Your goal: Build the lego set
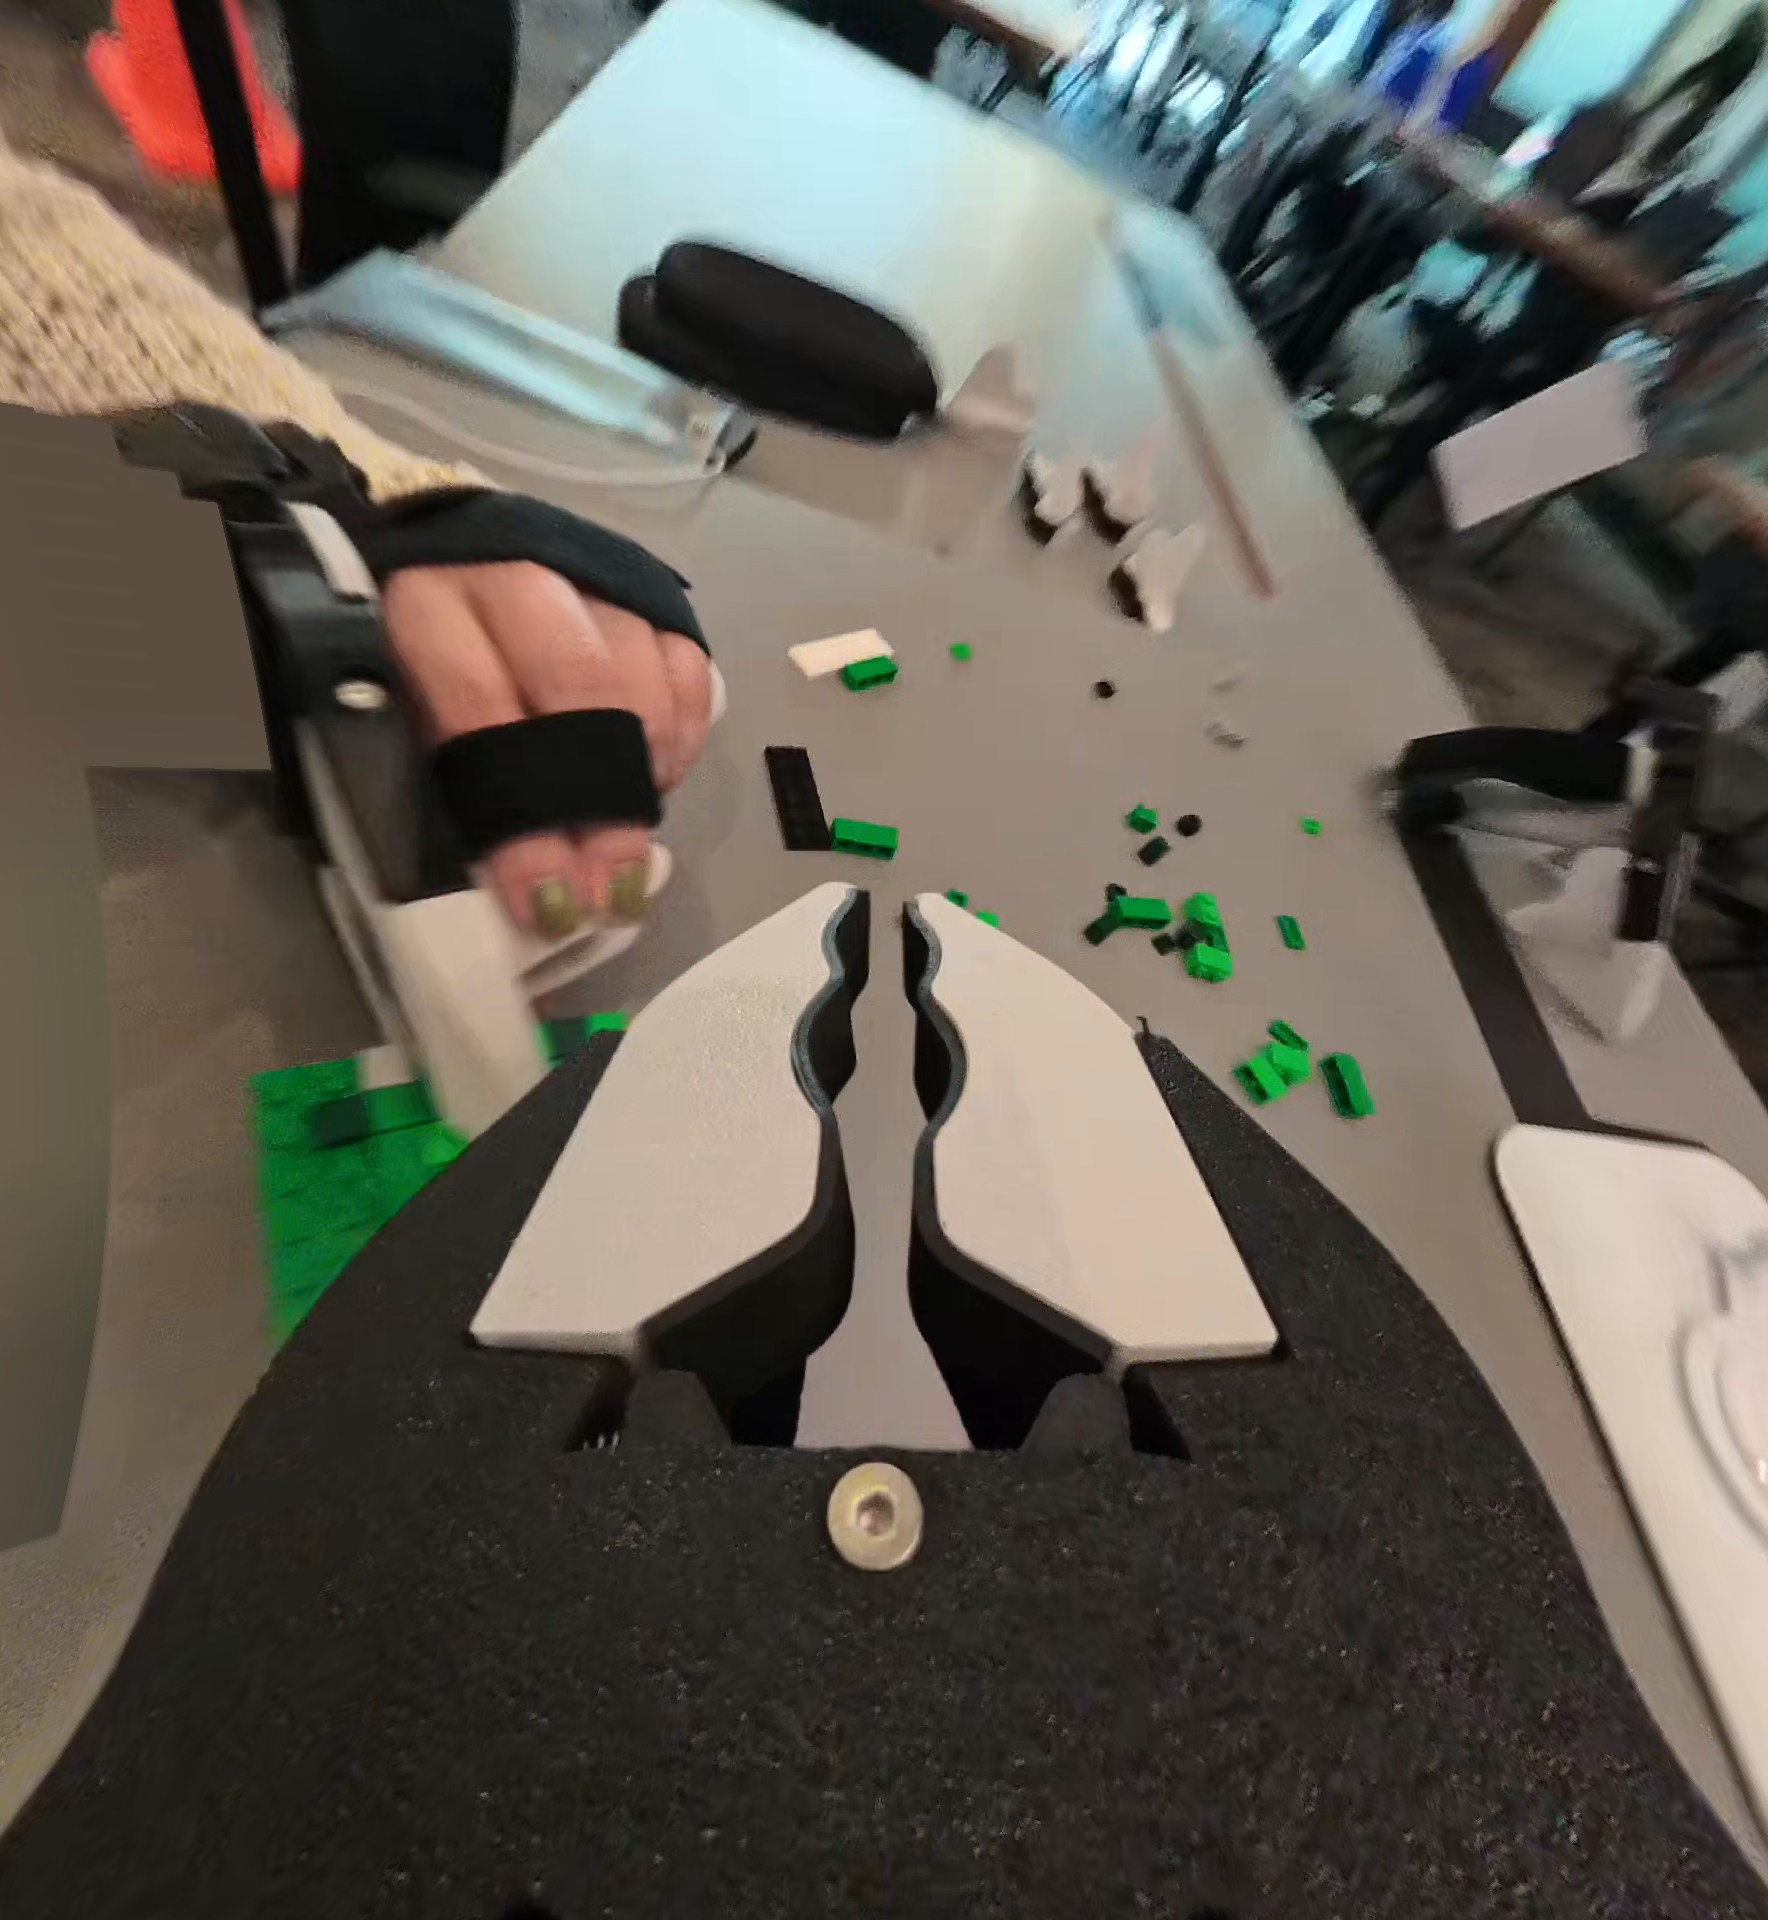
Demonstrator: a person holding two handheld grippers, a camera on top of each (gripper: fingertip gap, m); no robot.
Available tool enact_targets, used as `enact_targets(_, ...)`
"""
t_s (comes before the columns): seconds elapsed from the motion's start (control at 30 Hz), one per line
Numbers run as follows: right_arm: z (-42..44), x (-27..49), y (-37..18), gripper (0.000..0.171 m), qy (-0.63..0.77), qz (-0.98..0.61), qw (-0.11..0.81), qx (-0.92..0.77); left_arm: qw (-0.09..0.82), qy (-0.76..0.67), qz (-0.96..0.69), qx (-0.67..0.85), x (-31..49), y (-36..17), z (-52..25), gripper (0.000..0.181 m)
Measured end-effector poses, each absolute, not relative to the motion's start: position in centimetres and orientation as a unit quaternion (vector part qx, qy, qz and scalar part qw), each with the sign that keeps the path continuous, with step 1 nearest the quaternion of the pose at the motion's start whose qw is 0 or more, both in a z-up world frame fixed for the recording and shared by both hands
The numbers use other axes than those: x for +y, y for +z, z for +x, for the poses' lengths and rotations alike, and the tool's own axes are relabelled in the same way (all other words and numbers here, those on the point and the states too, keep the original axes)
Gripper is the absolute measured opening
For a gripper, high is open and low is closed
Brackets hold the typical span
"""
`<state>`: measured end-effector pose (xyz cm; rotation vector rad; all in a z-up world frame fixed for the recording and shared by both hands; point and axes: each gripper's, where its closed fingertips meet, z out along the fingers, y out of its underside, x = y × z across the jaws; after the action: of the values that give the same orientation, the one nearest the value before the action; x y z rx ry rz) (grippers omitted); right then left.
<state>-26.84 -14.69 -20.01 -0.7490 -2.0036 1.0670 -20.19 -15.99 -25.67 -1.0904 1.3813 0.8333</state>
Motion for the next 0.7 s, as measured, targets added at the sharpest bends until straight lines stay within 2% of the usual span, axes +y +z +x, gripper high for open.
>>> enact_targets(0.1, -30.7, -14.8, -21.6, 0.010, 0.362, -0.226, 0.328, -0.843, 0.562, 0.351, -0.465, 0.587, -15.9, -25.7, -20.0, 0.006)
enact_targets(0.3, -35.6, -13.6, -27.8, 0.014, 0.310, -0.279, 0.175, -0.892, 0.559, 0.349, -0.470, 0.587, -15.7, -25.8, -20.1, 0.006)
enact_targets(0.5, -37.2, -13.2, -30.7, 0.015, 0.268, -0.278, 0.153, -0.910, 0.555, 0.350, -0.471, 0.590, -15.5, -25.9, -20.0, 0.006)
enact_targets(0.7, -37.8, -13.4, -30.9, 0.014, 0.269, -0.288, 0.136, -0.909, 0.550, 0.352, -0.469, 0.595, -15.5, -26.1, -19.9, 0.006)
